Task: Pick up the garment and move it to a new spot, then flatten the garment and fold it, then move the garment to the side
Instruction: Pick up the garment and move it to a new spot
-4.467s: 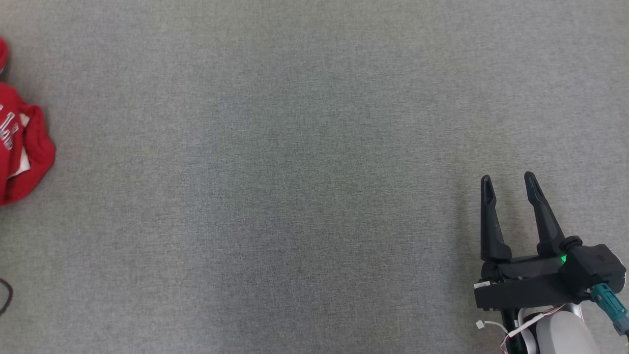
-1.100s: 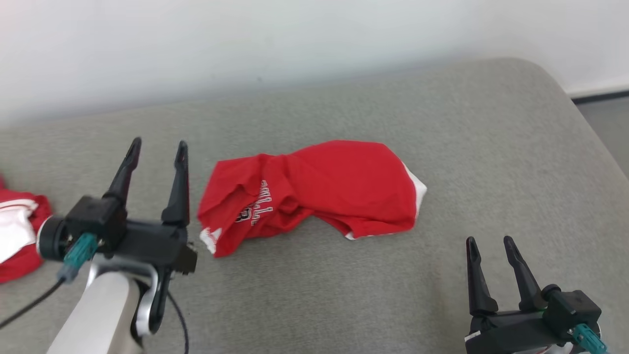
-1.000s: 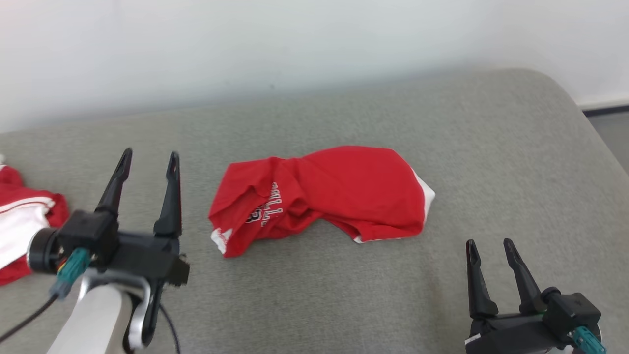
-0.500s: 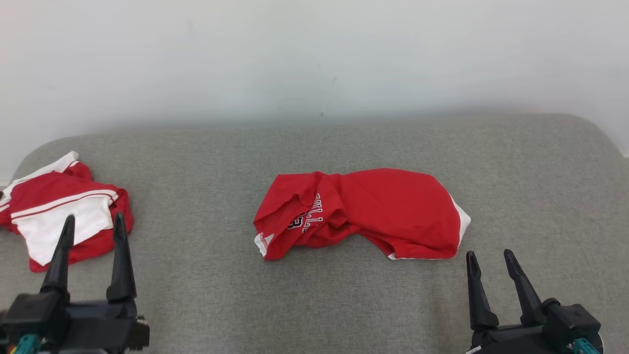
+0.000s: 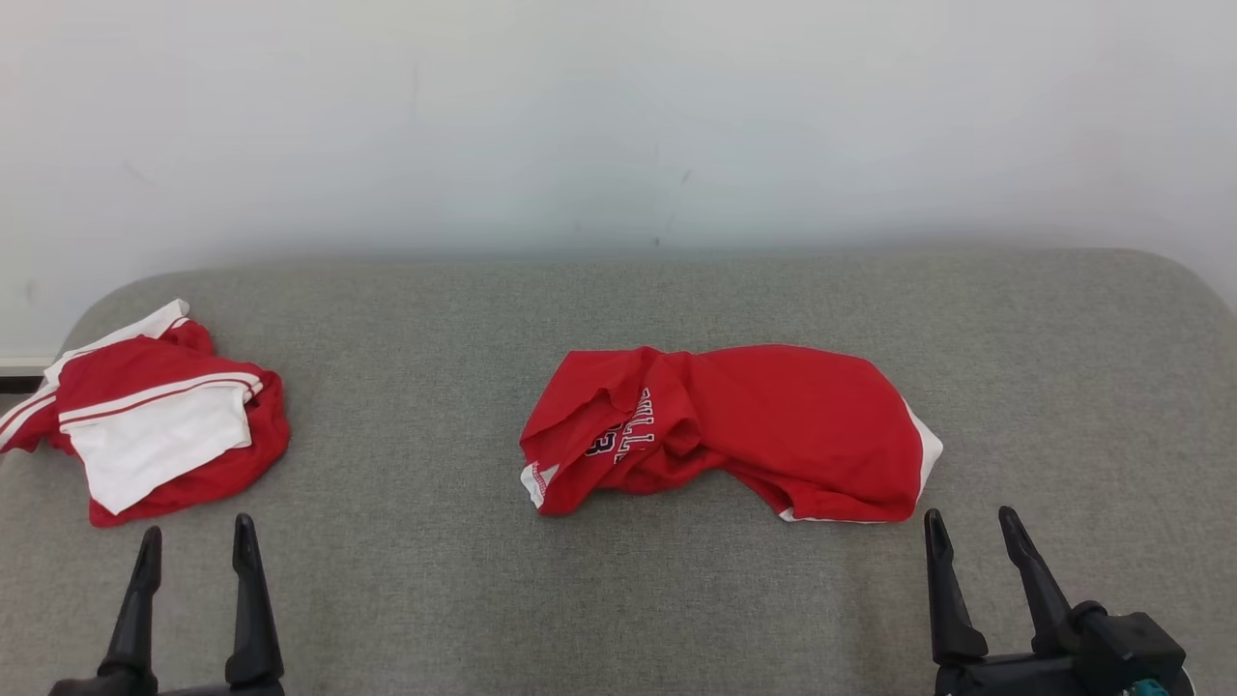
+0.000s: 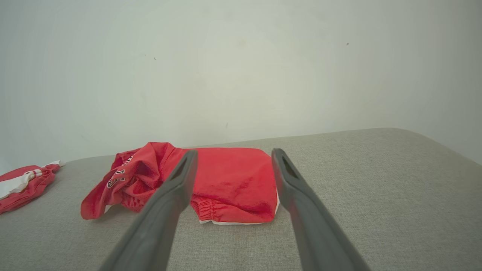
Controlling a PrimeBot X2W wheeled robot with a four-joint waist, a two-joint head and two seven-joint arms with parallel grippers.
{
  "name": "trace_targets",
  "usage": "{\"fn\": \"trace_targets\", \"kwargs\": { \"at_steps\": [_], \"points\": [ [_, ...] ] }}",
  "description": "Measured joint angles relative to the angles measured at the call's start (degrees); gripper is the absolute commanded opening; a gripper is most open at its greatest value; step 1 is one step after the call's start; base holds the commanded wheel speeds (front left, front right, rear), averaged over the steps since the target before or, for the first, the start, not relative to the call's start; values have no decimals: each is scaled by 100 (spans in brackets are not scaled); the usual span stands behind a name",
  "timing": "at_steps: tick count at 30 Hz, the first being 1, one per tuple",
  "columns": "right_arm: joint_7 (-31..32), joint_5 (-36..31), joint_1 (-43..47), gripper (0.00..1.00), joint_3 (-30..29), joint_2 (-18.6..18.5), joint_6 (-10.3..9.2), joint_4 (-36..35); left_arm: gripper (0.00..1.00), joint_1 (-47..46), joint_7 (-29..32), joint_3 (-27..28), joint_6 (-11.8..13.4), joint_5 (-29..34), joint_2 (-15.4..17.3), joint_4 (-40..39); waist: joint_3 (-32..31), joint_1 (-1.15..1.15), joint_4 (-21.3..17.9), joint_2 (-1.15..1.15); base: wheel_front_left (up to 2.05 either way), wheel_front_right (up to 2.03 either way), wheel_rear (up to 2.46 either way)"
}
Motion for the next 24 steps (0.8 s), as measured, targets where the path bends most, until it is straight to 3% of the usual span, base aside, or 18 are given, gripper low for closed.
{"fn": "trace_targets", "kwargs": {
  "at_steps": [11,24],
  "points": [
    [1,-27,45,100,-35,0,0,70,100,261,0,355,-370,428,-468,166,-25,0,81,0,0,0,0],
    [2,-31,92,100,-60,1,0,124,100,291,0,281,-734,820,-502,539,-46,0,160,0,0,0,0]
  ]
}}
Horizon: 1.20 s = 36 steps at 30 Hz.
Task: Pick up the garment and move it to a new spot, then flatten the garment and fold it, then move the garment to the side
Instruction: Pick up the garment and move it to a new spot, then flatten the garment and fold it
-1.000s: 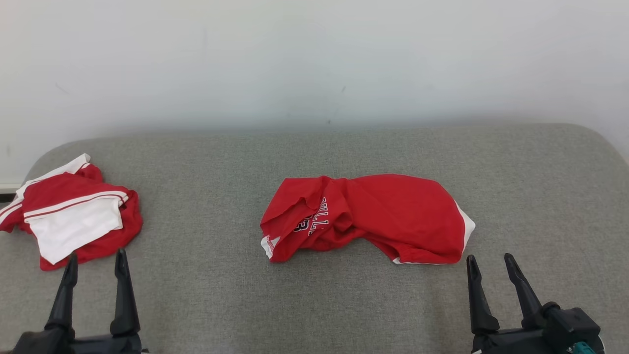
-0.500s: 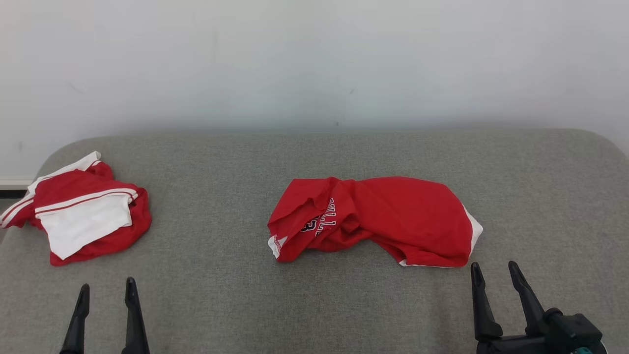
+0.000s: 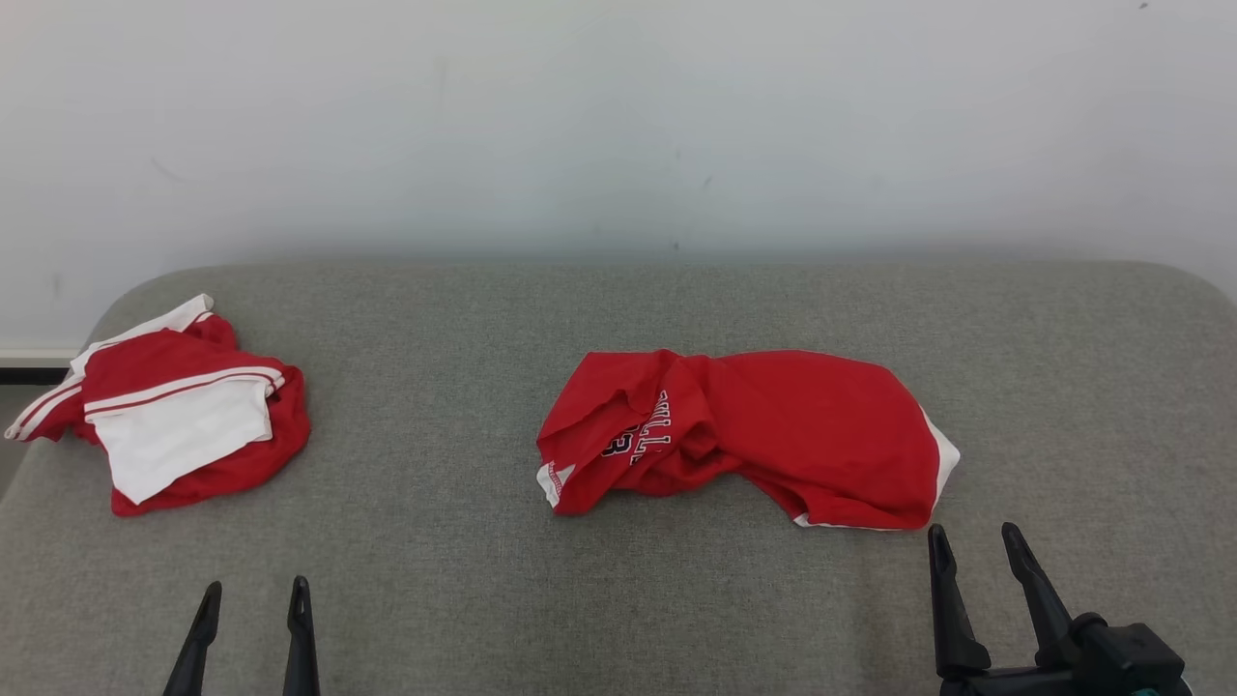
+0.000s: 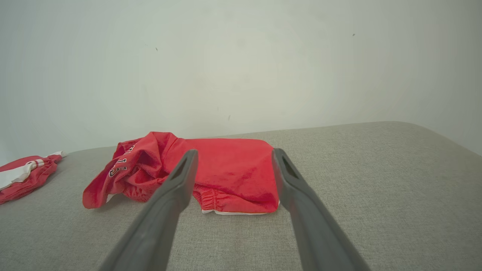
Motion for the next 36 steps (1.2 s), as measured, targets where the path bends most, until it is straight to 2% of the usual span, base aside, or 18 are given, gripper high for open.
{"fn": "trace_targets", "kwargs": {
  "at_steps": [9,18,27,36],
  "points": [
    [78,-47,13,100,-16,-1,0,-79,100,-3,0,-26,-59,176,92,29,10,0,12,0,0,0,0],
    [102,-47,5,100,56,-1,0,-67,100,-55,0,-155,-118,73,14,176,38,0,-107,0,0,0,0],
    [105,-45,-59,100,88,-1,0,-45,100,-953,0,-1098,-216,-65,-91,652,150,0,-516,0,0,0,0],
    [51,70,-249,100,133,-3,0,12,100,-2021,19,-2308,-253,-406,154,1574,458,1,-1220,0,0,0,0]
  ]
}}
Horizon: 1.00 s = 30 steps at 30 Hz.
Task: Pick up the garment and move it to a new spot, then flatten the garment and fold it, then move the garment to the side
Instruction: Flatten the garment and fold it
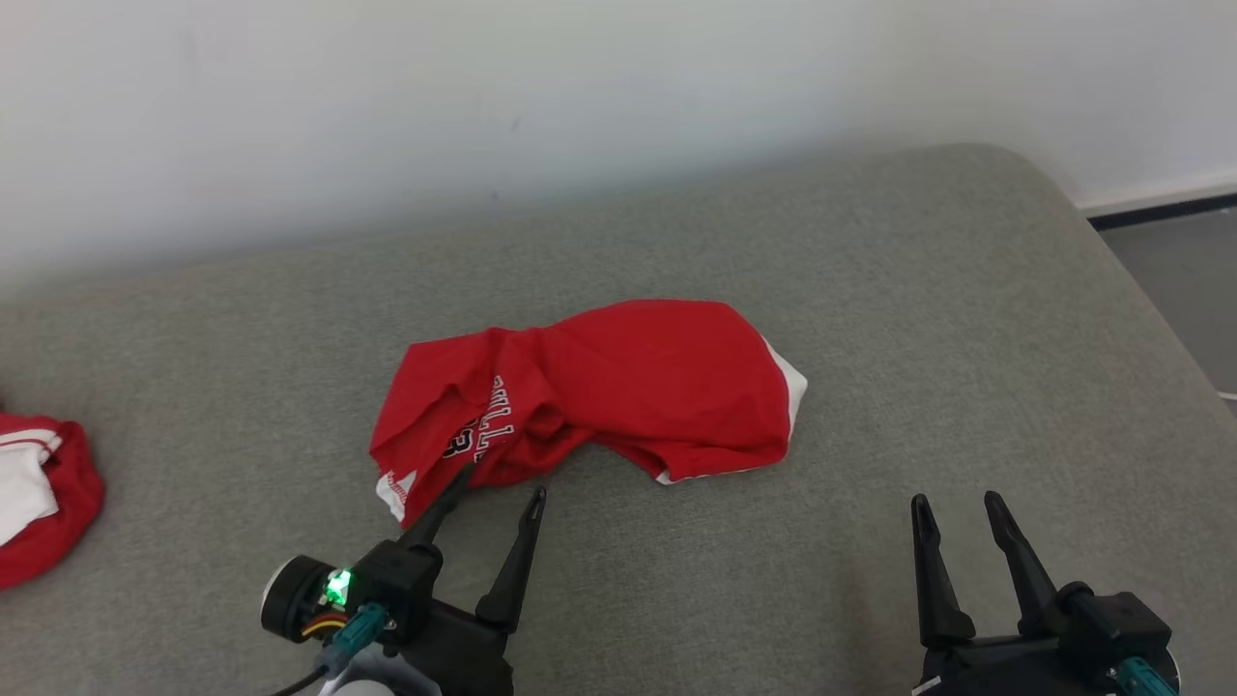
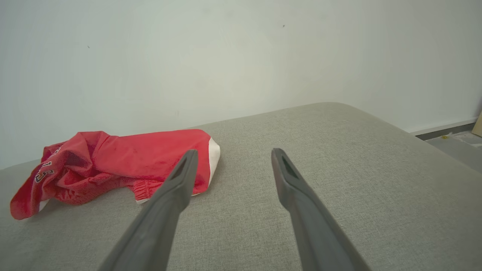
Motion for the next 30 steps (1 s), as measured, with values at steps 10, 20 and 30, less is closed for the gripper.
{"fn": "trace_targets", "kwargs": {
  "at_steps": [10,20,30],
  "points": [
    [-36,253,-257,100,105,-2,0,35,100,-985,82,-1149,-1,-493,449,944,584,0,-748,0,0,0,0],
    [-49,435,-411,100,242,0,0,-42,100,-1672,132,-1963,-2,-887,617,1638,1049,0,-1205,0,0,0,0],
    [-52,535,-444,100,294,0,0,-73,100,-2195,60,-2463,-2,-1195,630,2059,1275,-1,-1528,0,0,0,0]
  ]
}}
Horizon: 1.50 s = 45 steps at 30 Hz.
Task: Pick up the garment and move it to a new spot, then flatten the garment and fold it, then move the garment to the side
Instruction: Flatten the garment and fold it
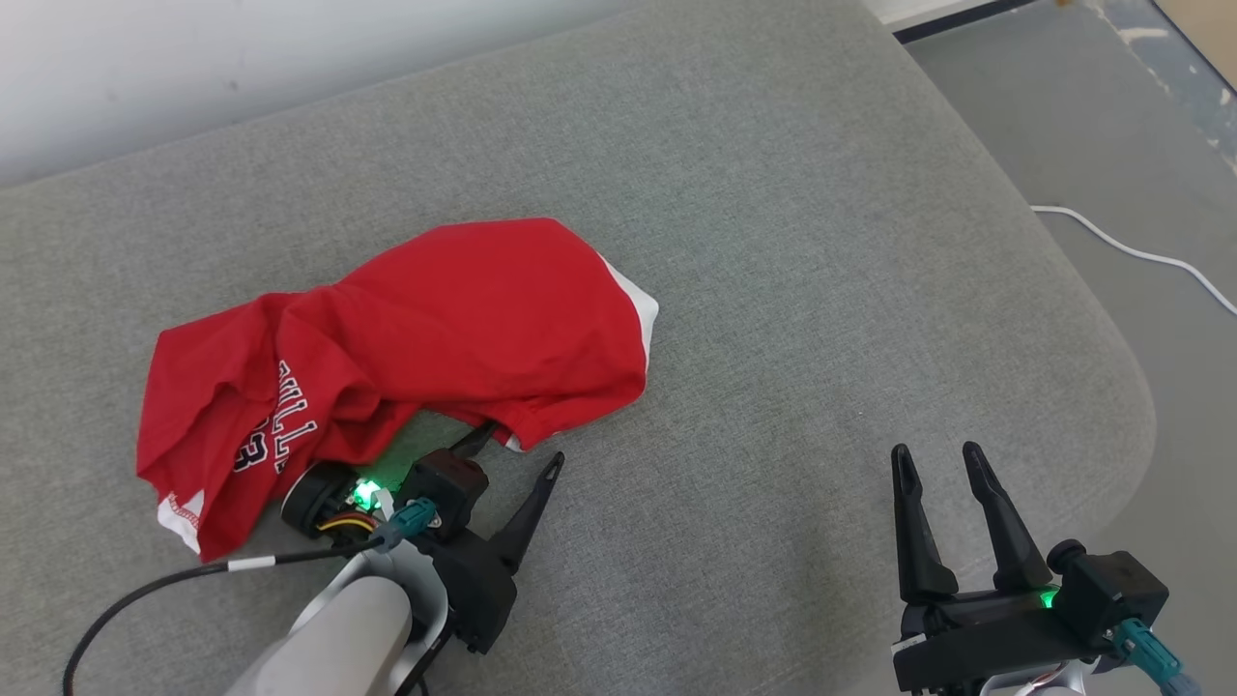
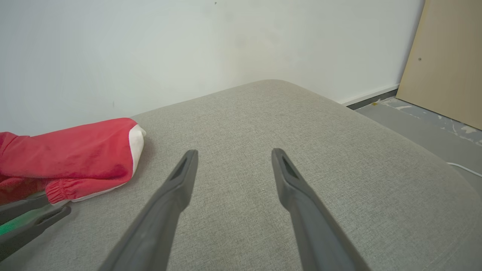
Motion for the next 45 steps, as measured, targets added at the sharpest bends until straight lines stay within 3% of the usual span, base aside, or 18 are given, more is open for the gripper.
{"fn": "trace_targets", "kwargs": {
  "at_steps": [1,2,3,4,11,18,25,37,45],
  "points": [
    [1,0,-1,100,2,0,0,-5,100,-41,-5,-43,0,-18,-2,46,17,0,-18,0,0,0,0],
    [1,1,-2,100,3,0,0,-9,78,-82,-7,-64,0,-58,-7,118,33,0,-33,0,0,0,0],
    [0,2,-5,100,-2,0,0,-9,35,-131,-14,-104,0,-87,-8,170,47,0,-46,0,0,0,0],
    [1,4,-8,100,-8,0,0,-11,0,-177,-29,-115,0,-94,-11,207,58,0,-54,0,0,0,0],
    [0,-55,16,100,-103,2,0,-16,0,-267,-70,-157,1,-263,-130,101,11,0,123,0,0,0,0],
    [0,-213,124,100,-191,3,0,45,0,28,-79,159,51,-203,-209,-751,-195,0,624,0,0,0,0],
    [0,-283,241,100,-208,4,0,115,0,647,-79,354,218,-157,66,-1489,-489,-1,1300,0,0,0,0],
    [0,-305,417,100,-196,4,0,175,0,2256,64,744,859,-587,980,-2508,-981,-1,2373,-1,0,0,0],
    [0,-394,451,100,-215,3,0,236,0,2914,-20,1050,1027,-979,964,-2252,-1271,-2,2544,-1,0,0,0]
  ]
}}
